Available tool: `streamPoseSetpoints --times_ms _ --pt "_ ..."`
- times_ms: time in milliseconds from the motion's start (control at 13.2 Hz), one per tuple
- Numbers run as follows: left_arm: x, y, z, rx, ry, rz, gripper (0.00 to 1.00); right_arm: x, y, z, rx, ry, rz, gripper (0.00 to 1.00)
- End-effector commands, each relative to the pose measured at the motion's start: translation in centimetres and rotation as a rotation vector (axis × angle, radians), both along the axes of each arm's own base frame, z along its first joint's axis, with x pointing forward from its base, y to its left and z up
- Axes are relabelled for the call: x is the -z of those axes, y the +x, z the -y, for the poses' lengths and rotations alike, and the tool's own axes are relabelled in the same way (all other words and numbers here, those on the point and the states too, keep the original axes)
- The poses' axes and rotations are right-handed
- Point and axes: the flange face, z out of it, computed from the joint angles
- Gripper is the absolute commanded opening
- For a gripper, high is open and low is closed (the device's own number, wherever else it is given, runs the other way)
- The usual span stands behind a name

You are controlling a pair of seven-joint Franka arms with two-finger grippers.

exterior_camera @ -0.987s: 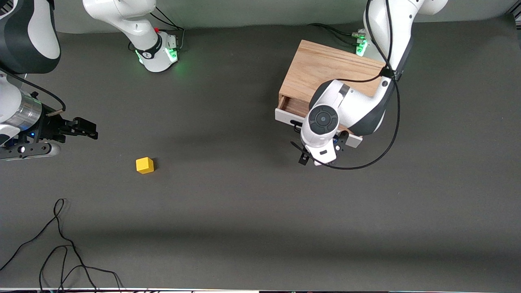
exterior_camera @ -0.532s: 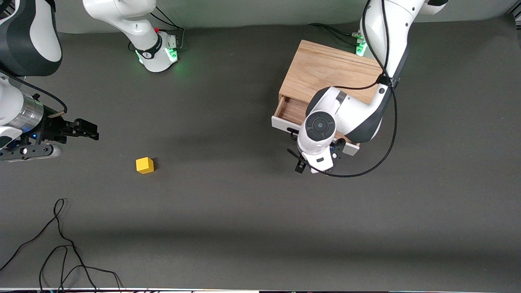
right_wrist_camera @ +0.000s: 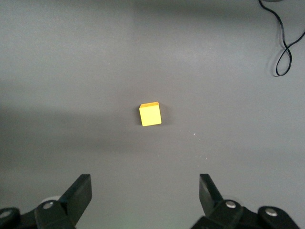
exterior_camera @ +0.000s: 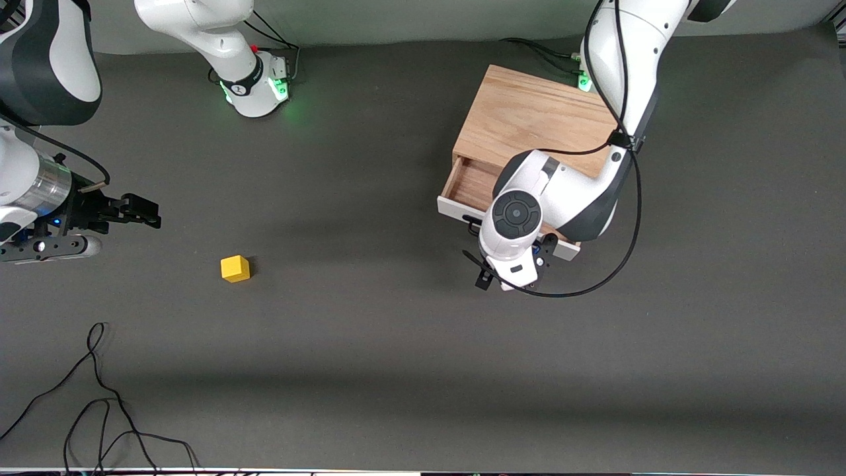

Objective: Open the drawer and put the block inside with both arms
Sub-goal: 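Pull the drawer open with the left gripper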

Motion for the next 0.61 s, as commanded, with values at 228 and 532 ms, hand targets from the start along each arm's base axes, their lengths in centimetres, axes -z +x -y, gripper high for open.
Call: streamPoseSetpoints --times_ms 228,532 --pt "-0.8 2.4 1.5 -0.002 -0.061 0.130 1.00 3.6 0.7 0.1 -0.024 -0.015 0.014 1.00" --pt "-1.3 2.8 1.7 0.001 -0.076 0.166 1.00 6.7 0.7 0.3 -0.053 -0.006 0.027 1.00"
